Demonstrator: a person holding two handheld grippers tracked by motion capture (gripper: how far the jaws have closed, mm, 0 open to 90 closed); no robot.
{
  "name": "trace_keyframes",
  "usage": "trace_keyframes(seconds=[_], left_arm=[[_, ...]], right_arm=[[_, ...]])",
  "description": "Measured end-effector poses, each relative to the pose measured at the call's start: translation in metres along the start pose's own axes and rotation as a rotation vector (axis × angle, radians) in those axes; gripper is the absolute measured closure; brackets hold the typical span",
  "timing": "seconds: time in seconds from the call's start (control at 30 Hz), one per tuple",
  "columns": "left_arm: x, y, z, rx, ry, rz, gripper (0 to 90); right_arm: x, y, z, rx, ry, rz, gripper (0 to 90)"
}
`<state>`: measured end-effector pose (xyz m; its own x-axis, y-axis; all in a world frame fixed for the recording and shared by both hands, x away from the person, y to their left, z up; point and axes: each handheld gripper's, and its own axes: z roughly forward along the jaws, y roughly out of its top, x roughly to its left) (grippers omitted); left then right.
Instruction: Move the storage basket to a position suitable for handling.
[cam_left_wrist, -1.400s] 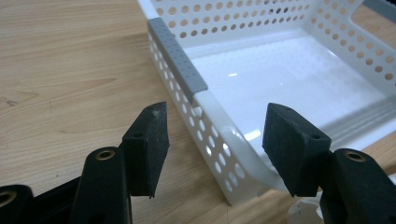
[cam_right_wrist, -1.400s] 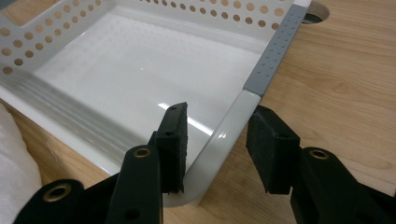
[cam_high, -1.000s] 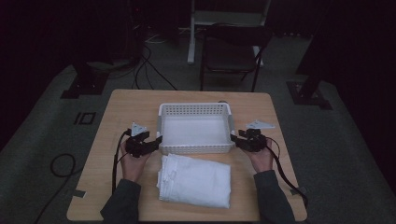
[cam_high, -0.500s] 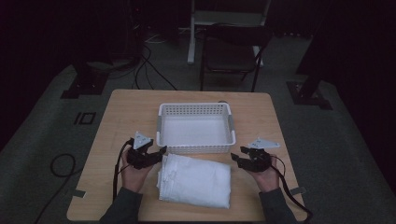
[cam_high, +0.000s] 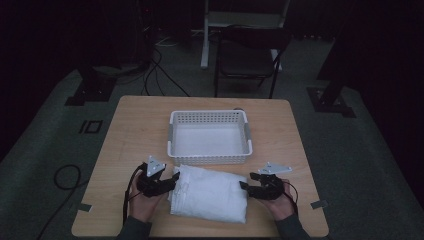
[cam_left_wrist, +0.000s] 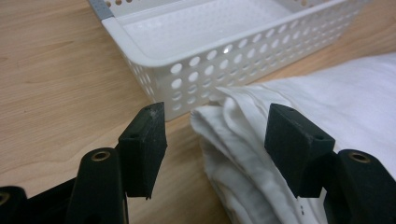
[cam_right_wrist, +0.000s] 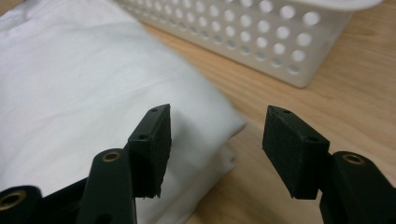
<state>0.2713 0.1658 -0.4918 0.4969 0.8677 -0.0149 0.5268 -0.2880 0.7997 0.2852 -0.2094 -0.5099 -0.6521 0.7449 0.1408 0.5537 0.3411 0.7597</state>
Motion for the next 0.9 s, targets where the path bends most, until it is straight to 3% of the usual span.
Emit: trace_keyframes(seconds=[0.13, 0.23, 0.43, 0.57, 0.63, 0.9], left_arm=[[-0.006, -0.007, -0.007, -0.009, -0.005, 0.002, 38.0], [-0.010, -0.013, -0.007, 0.013, -0.007, 0.000, 38.0], [-0.017, -0.026, 0.001, 0.076, 0.014, 0.019, 39.6], [-0.027, -0.034, 0.010, 0.093, 0.041, 0.054, 47.5], [-0.028, -0.035, 0.011, 0.084, 0.042, 0.058, 51.0], [-0.014, -0.030, 0.022, 0.079, -0.018, 0.025, 50.7]], right_arm=[[0.012, -0.006, -0.005, -0.002, 0.028, -0.018, 41.6], [0.019, -0.012, -0.003, 0.039, 0.042, -0.047, 41.4], [0.017, -0.018, 0.008, 0.090, 0.087, -0.022, 45.5], [0.018, -0.019, 0.017, 0.123, 0.098, -0.024, 49.5], [0.018, -0.018, 0.020, 0.126, 0.087, -0.026, 50.4], [0.013, -0.014, 0.028, 0.104, 0.029, -0.035, 50.9]])
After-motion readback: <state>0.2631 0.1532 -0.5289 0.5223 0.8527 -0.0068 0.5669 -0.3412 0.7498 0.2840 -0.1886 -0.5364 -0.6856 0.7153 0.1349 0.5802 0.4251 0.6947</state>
